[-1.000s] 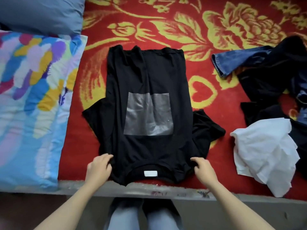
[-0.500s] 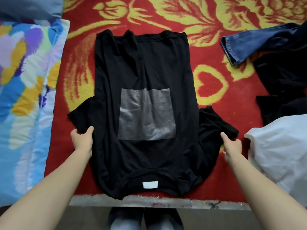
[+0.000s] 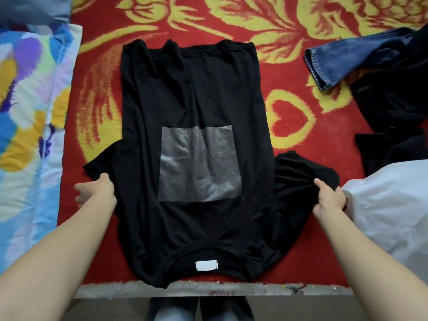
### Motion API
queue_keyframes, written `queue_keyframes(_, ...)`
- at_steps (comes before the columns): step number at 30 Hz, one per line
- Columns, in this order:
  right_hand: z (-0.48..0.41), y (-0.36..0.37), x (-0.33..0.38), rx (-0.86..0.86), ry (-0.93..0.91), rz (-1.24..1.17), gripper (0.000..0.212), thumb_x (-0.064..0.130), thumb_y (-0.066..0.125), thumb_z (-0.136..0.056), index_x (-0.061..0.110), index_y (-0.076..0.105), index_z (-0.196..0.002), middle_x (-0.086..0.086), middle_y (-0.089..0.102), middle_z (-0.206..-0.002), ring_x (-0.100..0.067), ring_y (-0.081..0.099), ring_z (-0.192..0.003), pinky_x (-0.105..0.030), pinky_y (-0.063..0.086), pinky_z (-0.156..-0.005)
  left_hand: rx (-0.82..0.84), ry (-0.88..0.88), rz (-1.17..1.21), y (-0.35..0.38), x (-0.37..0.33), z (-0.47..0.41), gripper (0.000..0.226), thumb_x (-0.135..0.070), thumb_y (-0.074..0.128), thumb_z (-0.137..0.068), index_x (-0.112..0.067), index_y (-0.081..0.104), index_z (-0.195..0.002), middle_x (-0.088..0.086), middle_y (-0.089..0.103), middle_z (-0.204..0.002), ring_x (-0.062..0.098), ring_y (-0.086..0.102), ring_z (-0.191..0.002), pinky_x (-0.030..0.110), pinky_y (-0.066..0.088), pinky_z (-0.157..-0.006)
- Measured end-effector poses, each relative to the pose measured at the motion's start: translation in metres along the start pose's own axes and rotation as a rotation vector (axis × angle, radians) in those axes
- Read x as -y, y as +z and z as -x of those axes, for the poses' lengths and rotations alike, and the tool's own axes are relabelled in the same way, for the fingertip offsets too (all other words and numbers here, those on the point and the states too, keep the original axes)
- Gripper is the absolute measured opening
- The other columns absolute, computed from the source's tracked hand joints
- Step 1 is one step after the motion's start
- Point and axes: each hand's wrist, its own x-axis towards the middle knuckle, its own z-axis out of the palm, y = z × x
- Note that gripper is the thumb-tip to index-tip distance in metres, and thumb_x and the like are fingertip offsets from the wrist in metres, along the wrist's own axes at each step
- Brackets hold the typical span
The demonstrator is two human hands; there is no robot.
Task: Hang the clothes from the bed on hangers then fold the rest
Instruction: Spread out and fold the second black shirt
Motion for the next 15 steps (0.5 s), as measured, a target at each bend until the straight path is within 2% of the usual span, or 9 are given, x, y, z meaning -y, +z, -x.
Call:
queue_keyframes(2,-0.001,-0.011,0.004,-0.006,-0.048,-0.096,0.038,0.006,0.061,-0.088,0.007,0.053,-0.125,-0.008,0.059,-0.123,-0.021,0.058,-0.110,-0.037,0.048,-0.096,0.052,0.036,0.014,-0.002,0.000,-0.005,0.077,-0.028,0.068,-0.081,-0.010,0.025,-0.142,0.013,0.029,-0.148,0.030,0.038,-0.131,0.045,0.039,-0.103)
queue_keyframes(4,-0.004,-0.020,0.001,-0.041,-0.071,-0.114,0.035,0.008,0.059,-0.090,0.006,0.055,-0.125,0.001,0.064,-0.101,-0.015,0.059,-0.099,-0.033,0.050,-0.093,0.117,0.096,0.050,-0.001,0.001,-0.007,0.084,-0.023,0.072,-0.080,-0.009,0.021,-0.145,0.012,0.033,-0.147,0.026,0.044,-0.127,0.041,0.043,-0.099)
queue_keyframes(7,-0.003,-0.021,-0.007,-0.060,-0.102,-0.083,0.011,0.007,0.057,-0.091,0.018,0.059,-0.092,0.009,0.056,-0.084,-0.011,0.057,-0.085,-0.030,0.049,-0.090,0.123,0.109,0.118,0.005,0.001,-0.003,0.077,-0.018,0.072,-0.080,-0.006,0.029,-0.142,0.010,0.042,-0.140,0.023,0.049,-0.121,0.034,0.045,-0.093)
queue_keyframes(8,-0.001,-0.020,-0.007,-0.053,-0.115,-0.064,0.018,0.006,0.056,-0.092,0.022,0.053,-0.084,0.009,0.055,-0.084,-0.008,0.057,-0.079,-0.029,0.049,-0.088,0.132,0.074,0.172,0.007,0.001,-0.001,0.070,-0.016,0.072,-0.080,-0.004,0.035,-0.138,0.009,0.048,-0.135,0.022,0.053,-0.116,0.033,0.046,-0.089)
queue_keyframes(10,0.002,-0.018,-0.008,-0.032,-0.130,-0.073,0.018,0.007,0.054,-0.093,0.023,0.051,-0.084,0.008,0.056,-0.085,-0.006,0.057,-0.075,-0.029,0.050,-0.086,0.171,0.036,0.292,0.006,0.000,0.001,0.044,-0.014,0.071,-0.082,-0.003,0.052,-0.121,0.007,0.057,-0.114,0.019,0.058,-0.098,0.030,0.047,-0.078)
queue_keyframes(11,0.001,-0.017,-0.008,-0.039,-0.130,-0.097,0.013,0.009,0.054,-0.093,0.022,0.053,-0.091,0.007,0.057,-0.088,-0.009,0.058,-0.078,-0.031,0.050,-0.085,0.172,0.042,0.341,0.006,0.000,-0.002,0.019,-0.013,0.069,-0.083,-0.008,0.059,-0.098,0.006,0.056,-0.097,0.016,0.056,-0.082,0.028,0.045,-0.068)
queue_keyframes(12,0.005,-0.017,-0.007,-0.061,-0.128,-0.122,0.012,0.011,0.053,-0.093,0.018,0.054,-0.103,0.005,0.058,-0.092,-0.013,0.058,-0.084,-0.032,0.051,-0.085,0.176,0.089,0.397,0.000,0.000,-0.003,0.020,-0.013,0.067,-0.085,-0.014,0.051,-0.073,0.003,0.048,-0.079,0.012,0.047,-0.066,0.025,0.039,-0.057)
queue_keyframes(13,0.004,-0.019,-0.005,-0.109,-0.127,-0.141,0.021,0.013,0.052,-0.094,0.014,0.054,-0.115,0.003,0.058,-0.098,-0.015,0.057,-0.088,-0.033,0.051,-0.085,0.173,0.136,0.414,-0.004,0.002,-0.006,0.041,-0.014,0.064,-0.087,-0.020,0.033,-0.061,0.000,0.036,-0.068,0.009,0.034,-0.057,0.024,0.030,-0.049)
queue_keyframes(15,0.003,-0.028,0.000,-0.199,-0.163,-0.184,0.033,0.012,0.050,-0.094,0.007,0.049,-0.126,0.001,0.054,-0.106,-0.015,0.055,-0.092,-0.030,0.051,-0.086,0.192,0.175,0.427,-0.025,0.005,-0.015,0.046,-0.015,0.058,-0.090,-0.021,0.024,-0.059,-0.003,0.025,-0.062,0.007,0.024,-0.053,0.023,0.024,-0.045)
